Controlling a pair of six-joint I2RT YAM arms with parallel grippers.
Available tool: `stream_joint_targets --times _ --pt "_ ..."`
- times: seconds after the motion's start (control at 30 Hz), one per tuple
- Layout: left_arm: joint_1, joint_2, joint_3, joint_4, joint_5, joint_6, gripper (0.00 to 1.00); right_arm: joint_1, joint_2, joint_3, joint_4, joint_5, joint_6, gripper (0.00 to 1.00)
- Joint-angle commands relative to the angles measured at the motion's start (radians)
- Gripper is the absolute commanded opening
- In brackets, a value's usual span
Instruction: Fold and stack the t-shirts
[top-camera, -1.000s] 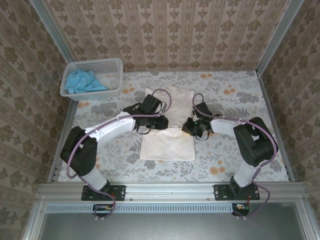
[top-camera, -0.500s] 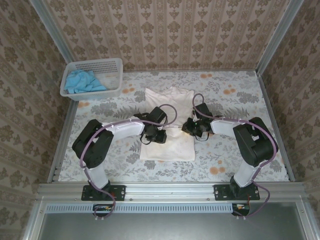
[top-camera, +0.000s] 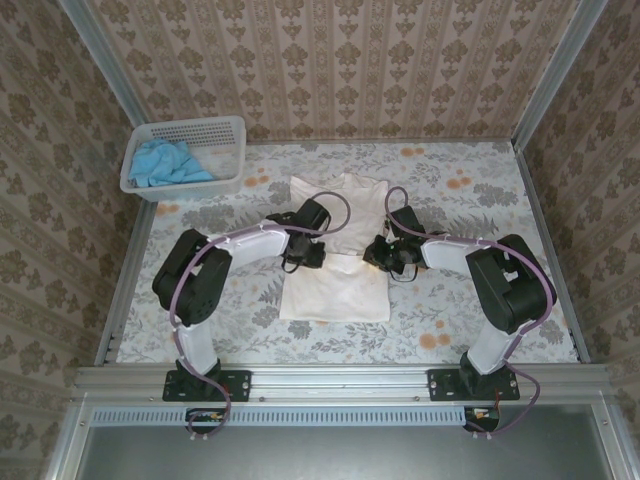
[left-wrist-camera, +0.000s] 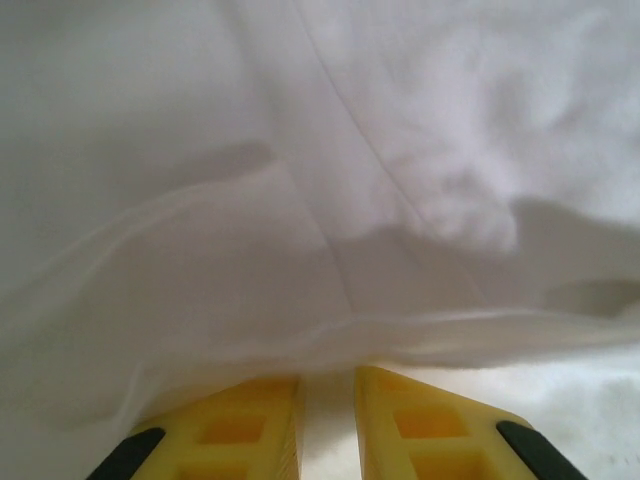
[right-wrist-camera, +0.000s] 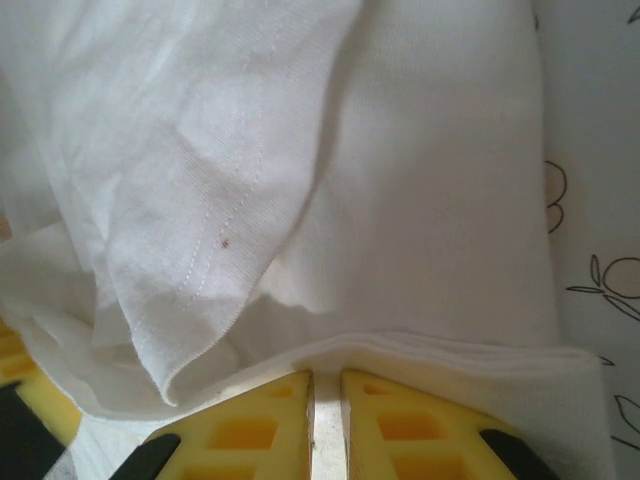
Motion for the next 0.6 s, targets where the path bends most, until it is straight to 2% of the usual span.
stream_joint_targets --times 0.0,0.1,0.2,0.3,0.5,0.57 --pt "0.028 0.027 0.044 -0.031 -0.063 0.021 0.21 -0.011 0.002 -0.008 0.001 -0.015 -0.005 0.17" --pt "0.053 0.030 0.050 -0.049 -0.096 0.006 0.21 -0.019 -0.006 -0.009 -0.011 -0.012 0.013 0.17" --pt "0.072 0.004 0.039 -0.044 -0.067 0.004 0.21 -0.020 -0.045 -0.007 -0.057 0.026 0.021 0.20" --pt "0.072 -0.058 0.016 -0.024 -0.036 0.002 0.26 -0.020 -0.113 -0.017 -0.092 0.064 0.017 0.23" --pt "0.072 -0.217 -0.051 0.008 -0.031 -0.024 0.31 -0.009 -0.199 -0.028 -0.118 0.039 0.024 0.28" --pt "0.070 -0.278 -0.087 0.018 -0.033 -0.035 0.36 -0.004 -0.218 -0.032 -0.138 0.029 0.012 0.32"
